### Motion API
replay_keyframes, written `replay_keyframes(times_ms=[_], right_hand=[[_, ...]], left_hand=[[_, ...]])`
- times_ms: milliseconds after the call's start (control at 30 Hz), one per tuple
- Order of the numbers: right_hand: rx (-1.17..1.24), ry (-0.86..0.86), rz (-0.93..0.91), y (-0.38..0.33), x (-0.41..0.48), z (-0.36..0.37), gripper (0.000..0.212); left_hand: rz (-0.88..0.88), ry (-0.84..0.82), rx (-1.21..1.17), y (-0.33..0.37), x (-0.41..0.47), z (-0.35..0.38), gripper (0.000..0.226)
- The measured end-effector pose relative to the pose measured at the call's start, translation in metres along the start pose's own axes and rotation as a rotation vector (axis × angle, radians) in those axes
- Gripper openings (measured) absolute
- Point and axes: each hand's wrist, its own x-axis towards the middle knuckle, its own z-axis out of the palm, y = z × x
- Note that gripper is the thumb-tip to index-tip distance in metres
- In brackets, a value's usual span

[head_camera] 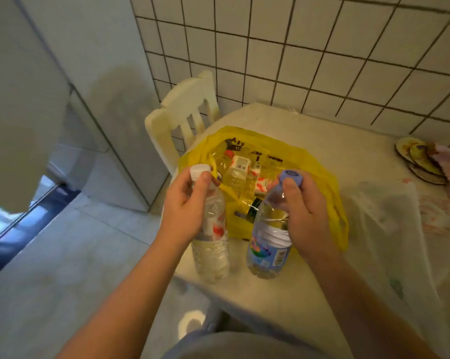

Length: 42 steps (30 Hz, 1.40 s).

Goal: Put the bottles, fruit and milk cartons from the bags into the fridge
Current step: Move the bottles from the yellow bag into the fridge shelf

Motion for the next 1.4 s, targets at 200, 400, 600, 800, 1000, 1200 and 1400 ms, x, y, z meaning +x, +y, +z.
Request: replay_keyframes(times_ms=[200,400,600,800,1000,1200,1400], right_hand=[[0.085,-0.192,0.039,0.001,-0.044,0.030,0.017],[0.158,-0.374,0.064,-0.004,-0.084,0.091,0.016],[0.158,-0.510,0.051,-0.013,-0.124,0.180,0.022],[0.197,-0.621,0.004,-0.027,-0.177,0.319,0.017],[0.235,-0.726,0.012,-0.051,-0.240,0.462,0.015],[0.231,-0.843,-0.013,-0.071,-0.279,0.567,0.025],[0.243,-0.933,-0.011,-0.080,-0.280,0.654,0.036]], left_hand=[[-0.116,0.128,0.109,-0.010,-0.068,-0.047,0.017],[-0.158,0.280,0.162,-0.016,-0.119,-0.115,0.017],[-0.165,0.423,0.151,-0.028,-0.149,-0.209,0.016],[-0.146,0.565,0.144,-0.047,-0.169,-0.349,0.020],[-0.170,0.623,0.188,-0.057,-0.200,-0.498,0.015],[-0.193,0.731,0.174,-0.058,-0.217,-0.599,0.017],[-0.209,0.807,0.149,-0.071,-0.199,-0.666,0.013]])
